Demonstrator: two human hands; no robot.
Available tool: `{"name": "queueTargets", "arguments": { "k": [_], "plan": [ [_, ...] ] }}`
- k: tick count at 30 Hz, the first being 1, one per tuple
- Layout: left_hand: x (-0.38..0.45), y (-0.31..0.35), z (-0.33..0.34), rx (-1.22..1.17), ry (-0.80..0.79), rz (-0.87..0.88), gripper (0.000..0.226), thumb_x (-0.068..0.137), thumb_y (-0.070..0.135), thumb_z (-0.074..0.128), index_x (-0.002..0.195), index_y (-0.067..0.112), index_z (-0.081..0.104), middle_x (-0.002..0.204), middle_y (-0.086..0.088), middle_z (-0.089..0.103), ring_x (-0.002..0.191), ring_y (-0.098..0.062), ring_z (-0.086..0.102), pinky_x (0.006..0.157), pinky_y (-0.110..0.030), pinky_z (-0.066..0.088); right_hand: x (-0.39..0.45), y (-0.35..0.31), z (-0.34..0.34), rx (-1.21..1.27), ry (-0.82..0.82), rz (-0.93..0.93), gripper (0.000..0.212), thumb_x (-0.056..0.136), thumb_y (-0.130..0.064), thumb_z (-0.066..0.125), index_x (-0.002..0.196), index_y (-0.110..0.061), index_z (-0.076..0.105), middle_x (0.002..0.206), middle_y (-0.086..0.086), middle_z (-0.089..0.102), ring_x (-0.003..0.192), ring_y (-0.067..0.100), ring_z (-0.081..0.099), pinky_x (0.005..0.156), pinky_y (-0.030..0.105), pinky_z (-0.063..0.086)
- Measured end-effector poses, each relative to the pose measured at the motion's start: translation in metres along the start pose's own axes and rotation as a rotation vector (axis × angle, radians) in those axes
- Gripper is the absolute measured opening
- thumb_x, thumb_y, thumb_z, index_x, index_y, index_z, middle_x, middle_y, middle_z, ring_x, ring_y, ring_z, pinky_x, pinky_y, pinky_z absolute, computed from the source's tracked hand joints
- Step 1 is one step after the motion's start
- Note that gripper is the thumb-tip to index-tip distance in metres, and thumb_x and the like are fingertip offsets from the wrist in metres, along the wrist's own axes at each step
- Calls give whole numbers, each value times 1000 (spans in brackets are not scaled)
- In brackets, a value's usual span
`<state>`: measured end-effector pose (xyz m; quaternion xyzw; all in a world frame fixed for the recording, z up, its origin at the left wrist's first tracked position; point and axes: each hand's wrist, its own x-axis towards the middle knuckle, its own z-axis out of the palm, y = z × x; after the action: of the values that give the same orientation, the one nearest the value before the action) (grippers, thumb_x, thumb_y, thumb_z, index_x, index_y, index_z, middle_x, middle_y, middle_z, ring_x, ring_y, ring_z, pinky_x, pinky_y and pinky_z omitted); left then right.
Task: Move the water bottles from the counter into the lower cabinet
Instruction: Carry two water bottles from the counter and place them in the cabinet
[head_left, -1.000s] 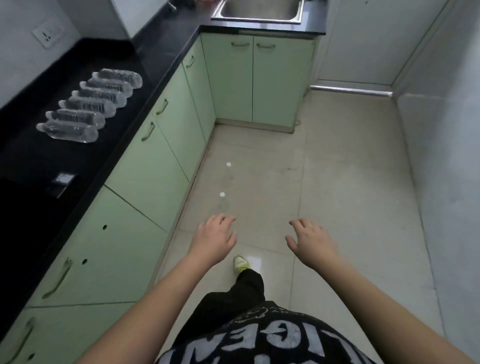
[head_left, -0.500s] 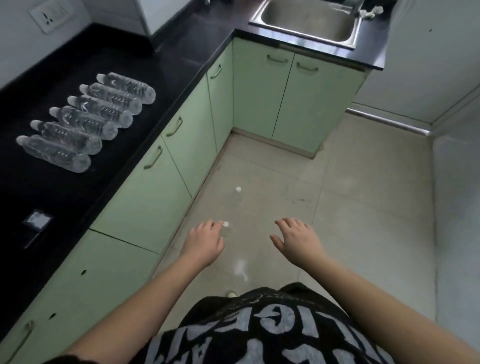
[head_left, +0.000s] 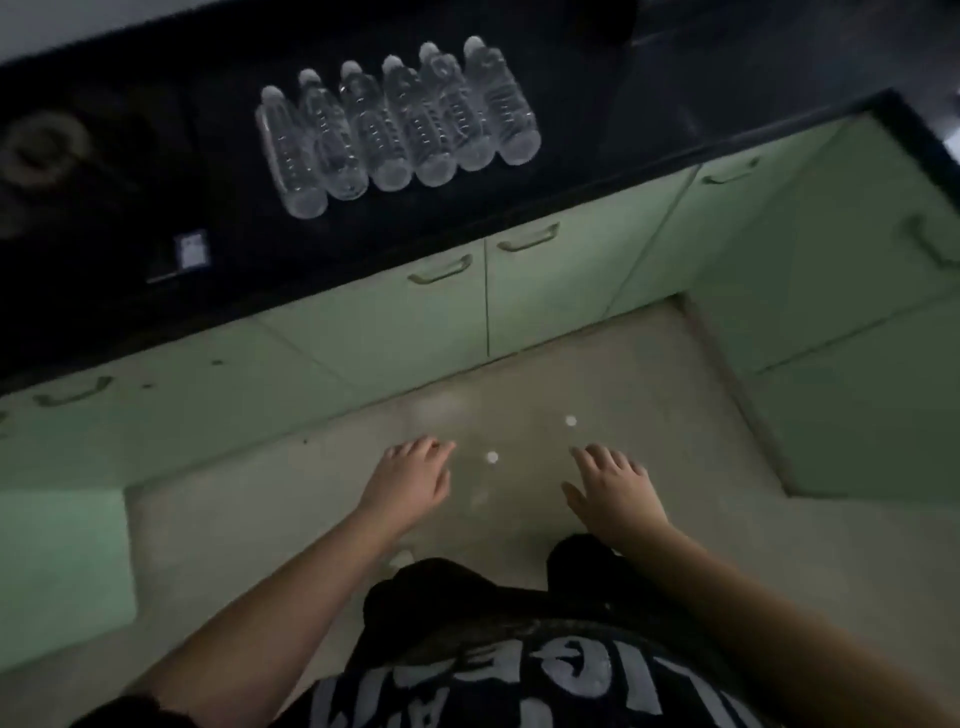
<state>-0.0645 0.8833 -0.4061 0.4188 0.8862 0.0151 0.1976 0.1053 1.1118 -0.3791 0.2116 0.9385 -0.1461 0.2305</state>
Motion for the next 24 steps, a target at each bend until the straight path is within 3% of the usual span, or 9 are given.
{"name": "queueTargets", "arguments": {
  "k": [3,6,11,16,21,24],
  "plan": [
    [-11,37,11,-85,-3,-202,54,85,37,38,131,18,58,121,-7,63,112,-30,60,88,-41,48,21,40,-16,-116,-57,-167,59,98,-47,40,149,-18,33,149,4,42,137,26,38,110,39,31],
    [-16,74,24,-154,-14,-365,50,86,32,52,134,18,54,126,-6,61,116,-28,57,90,-41,46,38,74,-22,-197,-113,-272,59,97,-45,40,149,-17,33,147,5,43,136,26,39,109,38,32],
    [-14,119,58,-239,-42,-443,52,78,27,64,128,14,58,116,-9,65,105,-28,64,76,-40,53,55,105,5,-182,-167,-242,60,95,-43,45,148,-15,36,146,6,45,135,28,41,108,40,34],
    [6,114,137,-272,17,-417,54,81,37,43,125,12,61,113,-7,66,102,-26,66,74,-39,55,95,115,80,-123,-210,-240,64,94,-47,46,150,-19,31,152,4,39,139,25,35,113,37,28],
    [55,94,258,-329,269,-478,48,84,30,48,125,8,60,115,-10,64,105,-27,61,83,-39,51,168,144,185,-26,-132,-189,64,95,-47,46,150,-19,30,155,2,33,145,23,25,117,37,19],
    [93,88,340,-365,303,-557,51,84,33,49,125,5,60,115,-12,65,105,-29,62,84,-41,52,216,168,257,24,-114,-94,63,96,-46,45,151,-19,27,156,3,30,146,23,21,118,38,16]
  ]
}}
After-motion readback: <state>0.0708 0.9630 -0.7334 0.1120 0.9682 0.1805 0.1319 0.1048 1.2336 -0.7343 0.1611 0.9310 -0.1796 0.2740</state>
